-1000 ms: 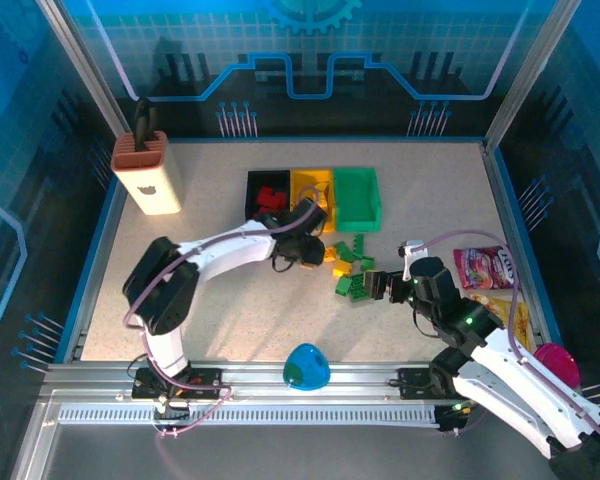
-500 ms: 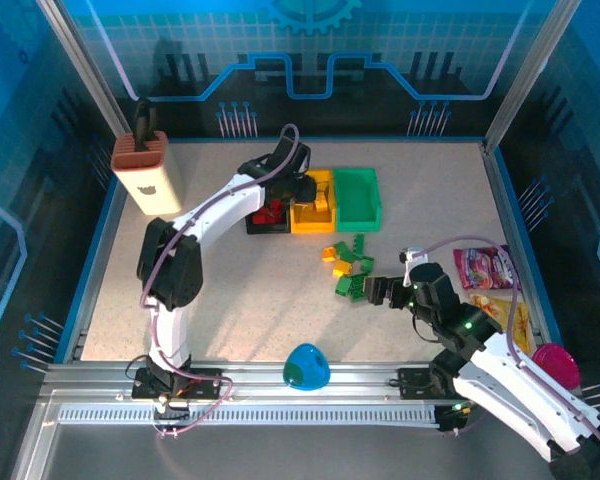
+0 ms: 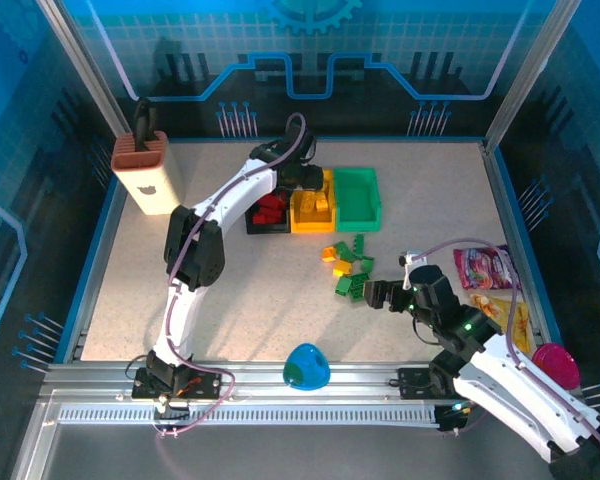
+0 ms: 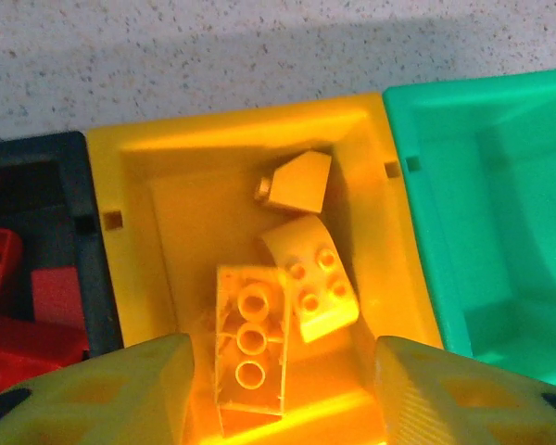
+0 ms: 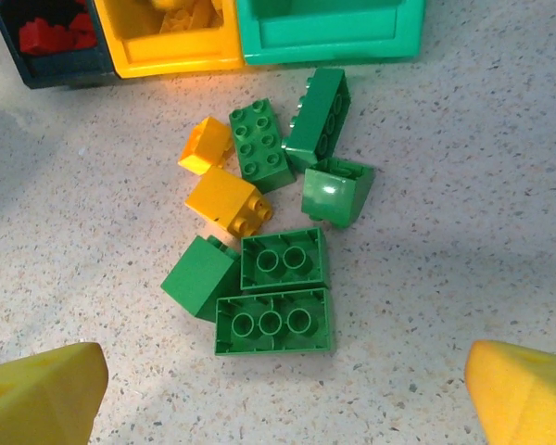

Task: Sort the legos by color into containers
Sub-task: Place the lego in the container.

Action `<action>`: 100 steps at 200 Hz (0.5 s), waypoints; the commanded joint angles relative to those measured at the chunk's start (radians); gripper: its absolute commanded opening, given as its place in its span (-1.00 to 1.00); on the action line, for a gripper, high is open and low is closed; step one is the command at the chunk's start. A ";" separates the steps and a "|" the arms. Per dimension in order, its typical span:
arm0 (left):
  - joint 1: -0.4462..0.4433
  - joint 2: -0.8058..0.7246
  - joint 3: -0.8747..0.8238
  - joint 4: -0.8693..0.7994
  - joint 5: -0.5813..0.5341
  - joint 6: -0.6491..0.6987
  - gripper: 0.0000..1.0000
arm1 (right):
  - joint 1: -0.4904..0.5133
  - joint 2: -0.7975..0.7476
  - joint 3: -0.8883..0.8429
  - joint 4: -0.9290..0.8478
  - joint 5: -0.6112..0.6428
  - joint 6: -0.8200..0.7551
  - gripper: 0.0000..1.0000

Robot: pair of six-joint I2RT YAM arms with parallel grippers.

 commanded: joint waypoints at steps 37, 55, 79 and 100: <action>-0.014 -0.198 -0.109 0.047 0.050 0.010 0.10 | -0.011 0.015 -0.017 0.034 -0.017 0.002 0.99; -0.026 -0.318 -0.256 0.118 0.050 0.014 0.11 | -0.009 0.058 0.002 0.053 -0.024 -0.012 0.99; -0.043 -0.475 -0.481 0.221 0.046 0.012 0.11 | -0.005 0.156 0.059 0.061 -0.001 -0.025 0.99; -0.061 -0.613 -0.691 0.331 0.070 0.018 0.11 | 0.003 0.269 0.125 0.080 -0.015 -0.056 1.00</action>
